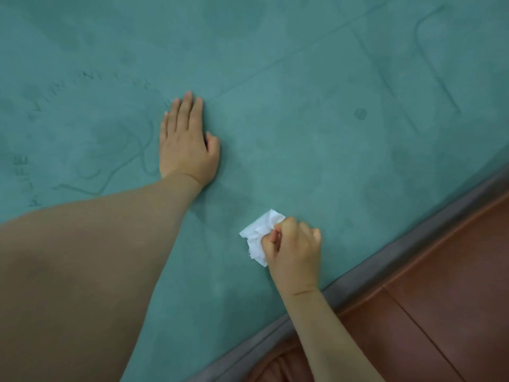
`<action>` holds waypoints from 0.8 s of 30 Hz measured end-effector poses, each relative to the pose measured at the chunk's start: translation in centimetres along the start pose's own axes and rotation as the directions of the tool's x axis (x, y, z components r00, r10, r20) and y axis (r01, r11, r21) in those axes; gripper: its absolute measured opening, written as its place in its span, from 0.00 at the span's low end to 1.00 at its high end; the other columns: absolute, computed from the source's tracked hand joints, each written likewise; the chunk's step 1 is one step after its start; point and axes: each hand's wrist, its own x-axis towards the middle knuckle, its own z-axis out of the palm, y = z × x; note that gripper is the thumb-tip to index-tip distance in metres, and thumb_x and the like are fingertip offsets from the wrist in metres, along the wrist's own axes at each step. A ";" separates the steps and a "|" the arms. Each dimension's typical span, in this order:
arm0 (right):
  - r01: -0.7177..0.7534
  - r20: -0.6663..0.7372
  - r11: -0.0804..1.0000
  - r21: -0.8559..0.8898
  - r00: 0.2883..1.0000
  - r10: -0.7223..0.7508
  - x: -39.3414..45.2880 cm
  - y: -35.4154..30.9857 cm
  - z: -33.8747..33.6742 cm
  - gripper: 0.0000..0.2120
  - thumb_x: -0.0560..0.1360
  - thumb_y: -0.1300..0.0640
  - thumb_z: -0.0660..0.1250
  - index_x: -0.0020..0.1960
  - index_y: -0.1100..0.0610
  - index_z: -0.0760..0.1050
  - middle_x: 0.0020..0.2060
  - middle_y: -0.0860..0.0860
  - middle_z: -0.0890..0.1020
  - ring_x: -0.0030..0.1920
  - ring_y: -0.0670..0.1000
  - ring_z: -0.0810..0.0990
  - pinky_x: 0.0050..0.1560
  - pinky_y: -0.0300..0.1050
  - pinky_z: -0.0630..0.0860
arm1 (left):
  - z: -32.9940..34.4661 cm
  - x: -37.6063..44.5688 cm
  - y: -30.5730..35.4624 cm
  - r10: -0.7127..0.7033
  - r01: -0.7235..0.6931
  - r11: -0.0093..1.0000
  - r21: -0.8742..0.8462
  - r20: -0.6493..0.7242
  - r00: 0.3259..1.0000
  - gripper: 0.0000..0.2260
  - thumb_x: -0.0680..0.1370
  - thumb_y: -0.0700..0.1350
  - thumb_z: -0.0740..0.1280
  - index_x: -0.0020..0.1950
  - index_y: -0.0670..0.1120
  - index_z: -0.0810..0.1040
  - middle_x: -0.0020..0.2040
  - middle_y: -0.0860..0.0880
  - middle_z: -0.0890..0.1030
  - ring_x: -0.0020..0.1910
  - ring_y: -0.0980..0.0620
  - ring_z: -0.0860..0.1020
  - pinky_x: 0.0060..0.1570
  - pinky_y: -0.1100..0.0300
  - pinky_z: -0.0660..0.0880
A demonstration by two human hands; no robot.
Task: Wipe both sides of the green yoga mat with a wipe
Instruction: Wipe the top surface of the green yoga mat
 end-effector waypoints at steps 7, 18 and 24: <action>-0.215 0.355 0.934 -0.284 0.881 0.311 -3.9 1.7 -5.6 0.20 0.50 0.64 0.79 0.37 0.55 0.74 0.23 0.51 0.75 0.26 0.54 0.77 0.35 0.47 0.72 | -0.2 0.2 -0.1 -0.003 0.003 1.000 0.004 0.004 1.000 0.30 0.76 0.48 0.55 0.79 0.44 0.59 0.80 0.46 0.58 0.79 0.46 0.53 0.78 0.52 0.46; -0.010 0.001 0.990 0.142 1.000 0.010 16.1 -6.9 -2.8 0.03 0.74 0.59 0.67 0.41 0.54 0.74 0.36 0.52 0.77 0.39 0.57 0.73 0.41 0.49 0.65 | -0.4 0.0 0.4 -0.016 0.016 0.999 0.040 -0.013 1.000 0.31 0.73 0.48 0.54 0.77 0.42 0.63 0.78 0.45 0.63 0.78 0.45 0.56 0.77 0.52 0.47; 0.177 0.064 0.921 0.347 0.975 -0.211 21.0 -10.3 1.7 0.12 0.70 0.66 0.62 0.52 0.60 0.77 0.53 0.56 0.79 0.48 0.59 0.75 0.49 0.51 0.74 | -0.1 0.4 0.2 -0.004 0.007 0.998 0.061 -0.038 0.999 0.30 0.74 0.49 0.55 0.75 0.41 0.66 0.76 0.43 0.66 0.77 0.45 0.57 0.76 0.49 0.51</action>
